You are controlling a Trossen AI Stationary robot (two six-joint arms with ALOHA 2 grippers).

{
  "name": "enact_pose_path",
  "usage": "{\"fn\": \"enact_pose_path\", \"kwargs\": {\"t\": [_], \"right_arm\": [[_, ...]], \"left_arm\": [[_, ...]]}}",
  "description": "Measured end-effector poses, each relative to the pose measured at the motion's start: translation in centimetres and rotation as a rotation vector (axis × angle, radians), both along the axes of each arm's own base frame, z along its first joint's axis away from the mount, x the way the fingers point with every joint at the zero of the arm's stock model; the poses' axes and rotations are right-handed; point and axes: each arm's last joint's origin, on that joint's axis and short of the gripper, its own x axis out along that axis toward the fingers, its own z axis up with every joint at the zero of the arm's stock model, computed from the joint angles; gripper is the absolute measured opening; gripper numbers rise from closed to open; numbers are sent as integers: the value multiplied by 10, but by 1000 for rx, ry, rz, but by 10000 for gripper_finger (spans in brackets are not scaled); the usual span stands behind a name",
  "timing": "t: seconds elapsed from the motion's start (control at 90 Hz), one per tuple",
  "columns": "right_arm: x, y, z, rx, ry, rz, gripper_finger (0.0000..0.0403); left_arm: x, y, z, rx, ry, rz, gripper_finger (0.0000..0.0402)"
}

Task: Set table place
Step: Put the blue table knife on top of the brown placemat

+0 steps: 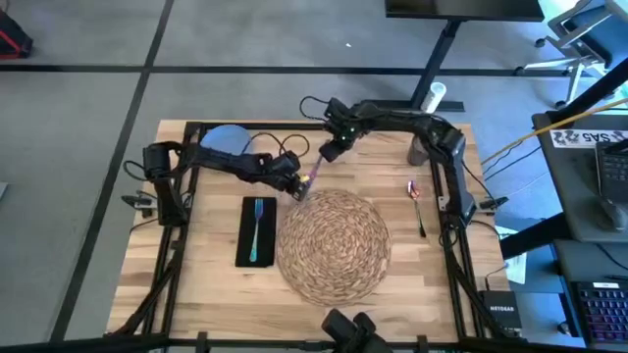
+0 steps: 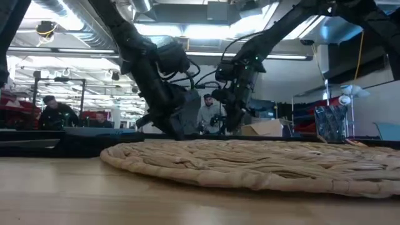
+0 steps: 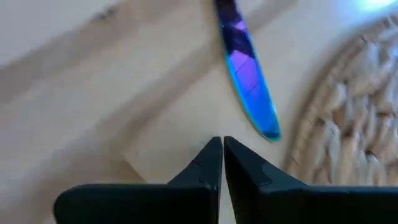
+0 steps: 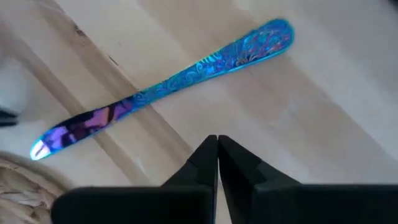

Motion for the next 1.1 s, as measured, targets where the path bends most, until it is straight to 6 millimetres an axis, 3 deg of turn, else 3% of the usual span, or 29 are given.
{"fn": "enact_pose_path", "kwargs": {"t": [0.333,0.778,1.1], "right_arm": [[-15,9,30,-55,5,2,0],[-62,47,28,-71,-47,-74,0],[-54,69,26,-83,-59,-51,0]], "left_arm": [[3,15,6,-23,-123,-43,0],[1,33,1,-41,-172,-47,0],[8,25,-20,-148,-164,-79,0]]}}
